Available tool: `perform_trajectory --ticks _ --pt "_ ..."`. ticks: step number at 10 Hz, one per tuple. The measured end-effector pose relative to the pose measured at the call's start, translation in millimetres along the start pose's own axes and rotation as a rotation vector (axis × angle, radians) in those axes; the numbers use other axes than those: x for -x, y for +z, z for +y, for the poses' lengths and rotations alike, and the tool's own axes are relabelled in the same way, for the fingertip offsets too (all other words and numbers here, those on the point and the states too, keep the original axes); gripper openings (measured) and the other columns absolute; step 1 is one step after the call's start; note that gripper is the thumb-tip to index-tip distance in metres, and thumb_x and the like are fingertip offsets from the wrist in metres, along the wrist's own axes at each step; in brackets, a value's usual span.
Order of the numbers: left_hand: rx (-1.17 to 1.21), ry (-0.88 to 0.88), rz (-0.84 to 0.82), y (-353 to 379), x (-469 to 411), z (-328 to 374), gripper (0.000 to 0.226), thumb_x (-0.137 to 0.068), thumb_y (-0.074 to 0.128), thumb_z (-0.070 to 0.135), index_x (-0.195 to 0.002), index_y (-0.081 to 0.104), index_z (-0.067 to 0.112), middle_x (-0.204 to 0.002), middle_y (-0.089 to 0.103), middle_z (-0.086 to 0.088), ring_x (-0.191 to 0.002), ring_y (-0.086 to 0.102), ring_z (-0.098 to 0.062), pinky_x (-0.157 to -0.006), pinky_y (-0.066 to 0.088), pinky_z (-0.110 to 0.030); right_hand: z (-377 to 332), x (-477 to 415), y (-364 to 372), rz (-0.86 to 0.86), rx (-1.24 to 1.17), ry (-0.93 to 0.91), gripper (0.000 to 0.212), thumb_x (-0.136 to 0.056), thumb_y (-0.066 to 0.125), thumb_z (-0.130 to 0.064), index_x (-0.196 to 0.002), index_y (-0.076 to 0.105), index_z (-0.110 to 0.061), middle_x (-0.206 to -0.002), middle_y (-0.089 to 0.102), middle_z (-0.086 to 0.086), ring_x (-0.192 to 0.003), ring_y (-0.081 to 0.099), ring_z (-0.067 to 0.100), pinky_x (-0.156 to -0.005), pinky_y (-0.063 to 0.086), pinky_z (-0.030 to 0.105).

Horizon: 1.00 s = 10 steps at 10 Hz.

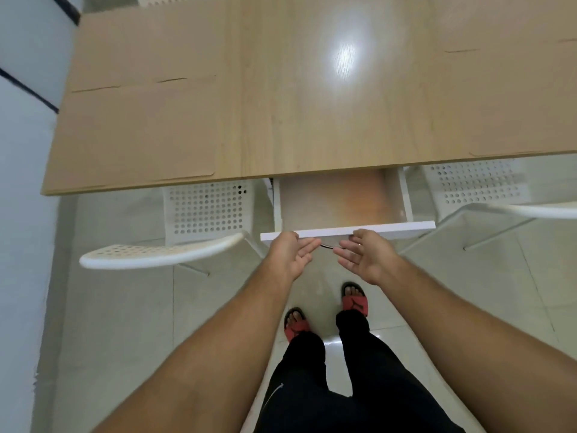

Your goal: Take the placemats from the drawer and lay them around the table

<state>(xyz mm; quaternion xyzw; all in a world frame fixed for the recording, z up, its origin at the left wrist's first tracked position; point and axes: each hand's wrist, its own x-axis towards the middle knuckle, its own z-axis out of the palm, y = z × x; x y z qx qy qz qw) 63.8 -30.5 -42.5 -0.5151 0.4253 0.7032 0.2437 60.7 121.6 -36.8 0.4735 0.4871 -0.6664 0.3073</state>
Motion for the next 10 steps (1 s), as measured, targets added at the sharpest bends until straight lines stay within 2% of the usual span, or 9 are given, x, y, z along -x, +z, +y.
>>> perform_trajectory --ticks 2,3,4,5,6,7,8,9,10 --pt "0.042 0.062 0.041 30.0 -20.1 44.2 0.044 -0.101 0.03 0.006 -0.143 0.04 0.003 -0.128 0.063 -0.024 -0.114 0.067 -0.032 -0.11 0.035 -0.043 -53.7 -23.1 8.9 -0.018 -0.042 -0.02 0.031 -0.101 0.047 -0.026 -0.127 0.052 -0.009 -0.12 0.065 0.01 -0.092 0.071 0.027 -0.071 0.053 0.039" --pt "0.076 0.095 0.048 44.9 -32.1 60.8 0.043 -0.101 0.032 0.006 -0.143 0.041 0.003 -0.129 0.063 -0.024 -0.116 0.066 -0.032 -0.112 0.035 -0.045 -76.5 -36.8 12.2 -0.039 -0.084 -0.034 0.028 -0.102 0.047 -0.025 -0.125 0.052 -0.009 -0.123 0.063 0.01 -0.098 0.07 0.029 -0.079 0.052 0.041" --pt "0.137 0.113 0.036 57.0 -43.6 76.8 0.044 -0.101 0.036 0.011 -0.145 0.042 0.003 -0.132 0.062 -0.023 -0.12 0.063 -0.032 -0.115 0.031 -0.047 -95.3 -51.3 12.8 -0.053 -0.169 -0.051 0.022 -0.101 0.048 -0.027 -0.117 0.054 -0.013 -0.125 0.063 0.01 -0.1 0.07 0.029 -0.076 0.053 0.04" --pt "0.252 0.131 0.015 66.4 -52.8 91.5 0.045 -0.102 0.041 0.024 -0.144 0.041 0.006 -0.127 0.064 -0.018 -0.122 0.061 -0.033 -0.114 0.029 -0.046 -110.8 -67.1 12.4 -0.068 -0.264 -0.069 0.025 -0.099 0.049 -0.036 -0.114 0.057 -0.018 -0.125 0.064 0.01 -0.099 0.072 0.031 -0.081 0.053 0.041" --pt "0.36 0.121 -0.004 70.8 -58.5 100.8 0.048 -0.099 0.048 0.038 -0.138 0.045 0.009 -0.113 0.065 -0.014 -0.114 0.064 -0.032 -0.104 0.035 -0.044 -122.3 -76.1 12.2 -0.073 -0.355 -0.055 0.039 -0.098 0.048 -0.049 -0.119 0.057 -0.017 -0.123 0.064 0.011 -0.106 0.068 0.033 -0.087 0.052 0.045" --pt "0.407 0.086 0.004 71.8 -61.3 101.6 0.05 -0.095 0.051 0.043 -0.131 0.049 0.008 -0.112 0.066 -0.016 -0.113 0.064 -0.032 -0.102 0.036 -0.043 -127.1 -79.5 14.5 -0.073 -0.42 -0.032 0.053 -0.094 0.05 -0.054 -0.123 0.055 -0.01 -0.122 0.064 0.012 -0.109 0.066 0.034 -0.085 0.051 0.047" --pt "0.425 0.096 0.013 72.9 -59.4 96.5 0.048 -0.095 0.053 0.041 -0.131 0.05 0.009 -0.115 0.066 -0.016 -0.114 0.064 -0.033 -0.112 0.03 -0.047 -127.3 -80.8 15.8 -0.07 -0.436 -0.038 0.057 -0.093 0.05 -0.058 -0.125 0.054 -0.01 -0.121 0.064 0.013 -0.109 0.065 0.035 -0.081 0.051 0.048" --pt "0.38 0.12 0.008 74.6 -54.0 94.5 0.044 -0.097 0.049 0.035 -0.133 0.049 0.01 -0.115 0.067 -0.014 -0.113 0.065 -0.03 -0.11 0.03 -0.047 -127.0 -76.2 16.9 -0.074 -0.393 -0.036 0.056 -0.093 0.049 -0.059 -0.124 0.055 -0.012 -0.121 0.065 0.013 -0.11 0.065 0.034 -0.084 0.052 0.048" --pt "0.11 0.155 0.0 72.9 -44.4 77.8 0.031 -0.099 0.044 0.031 -0.126 0.053 0.016 -0.12 0.068 -0.008 -0.108 0.066 -0.024 -0.103 0.033 -0.045 -109.9 -61.4 26.0 -0.098 -0.202 -0.067 0.052 -0.096 0.046 -0.058 -0.122 0.057 -0.014 -0.12 0.064 0.009 -0.11 0.065 0.03 -0.095 0.051 0.047"
